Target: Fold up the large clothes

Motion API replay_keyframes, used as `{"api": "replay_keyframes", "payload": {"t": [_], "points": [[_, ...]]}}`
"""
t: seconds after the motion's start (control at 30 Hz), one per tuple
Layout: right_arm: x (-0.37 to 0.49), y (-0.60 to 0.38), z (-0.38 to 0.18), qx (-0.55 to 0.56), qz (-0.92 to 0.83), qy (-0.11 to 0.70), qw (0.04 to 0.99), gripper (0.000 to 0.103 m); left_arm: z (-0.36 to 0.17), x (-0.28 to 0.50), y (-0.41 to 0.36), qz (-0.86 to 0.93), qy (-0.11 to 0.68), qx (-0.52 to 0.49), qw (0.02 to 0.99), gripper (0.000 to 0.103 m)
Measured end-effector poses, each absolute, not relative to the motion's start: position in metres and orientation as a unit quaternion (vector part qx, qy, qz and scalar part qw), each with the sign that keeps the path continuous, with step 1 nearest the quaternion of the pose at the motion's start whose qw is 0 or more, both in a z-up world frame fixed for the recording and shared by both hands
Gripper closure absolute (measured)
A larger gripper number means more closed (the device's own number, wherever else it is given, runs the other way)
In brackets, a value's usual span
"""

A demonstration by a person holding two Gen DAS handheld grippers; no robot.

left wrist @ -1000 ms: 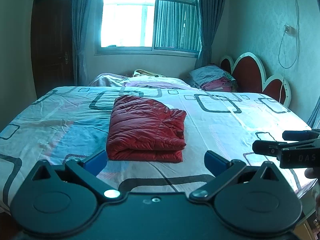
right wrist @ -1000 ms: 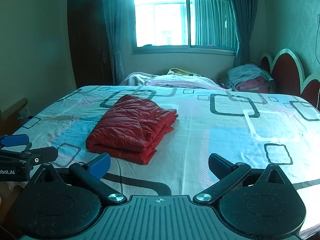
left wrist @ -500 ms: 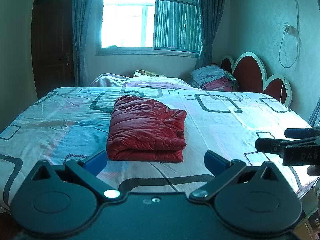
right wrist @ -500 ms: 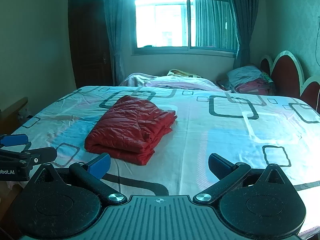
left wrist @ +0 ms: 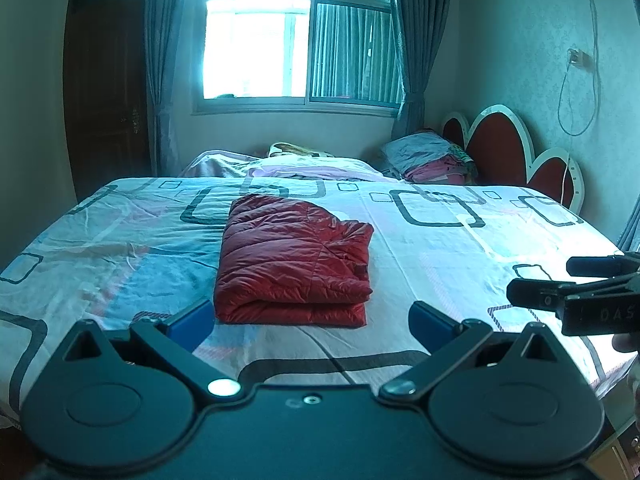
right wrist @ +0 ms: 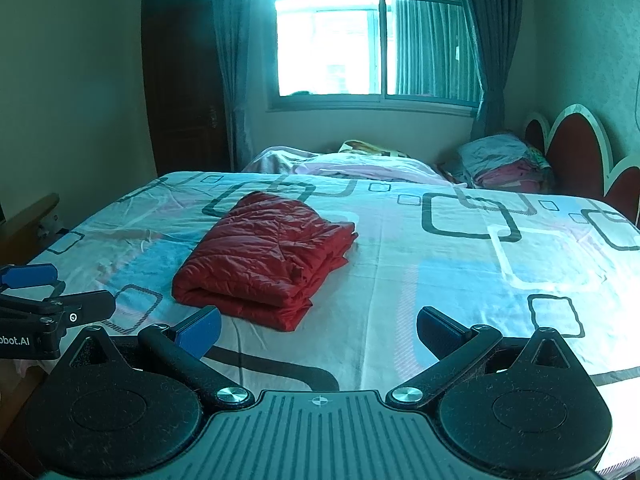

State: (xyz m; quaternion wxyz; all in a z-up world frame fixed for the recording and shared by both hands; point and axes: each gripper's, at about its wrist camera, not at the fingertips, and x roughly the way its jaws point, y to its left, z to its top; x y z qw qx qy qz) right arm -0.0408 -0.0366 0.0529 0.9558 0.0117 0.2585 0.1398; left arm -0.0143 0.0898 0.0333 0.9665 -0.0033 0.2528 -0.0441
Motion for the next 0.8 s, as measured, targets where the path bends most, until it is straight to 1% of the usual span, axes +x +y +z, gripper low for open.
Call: {"api": "replay_keyframes", "payload": {"t": [0.8], "points": [[-0.0405, -0.039, 0.0525, 0.01, 0.147, 0.254, 0.956, 0.0, 0.0349, -0.0155, 0.0881, -0.041, 0.25, 0.002, 0.967, 0.0]]}}
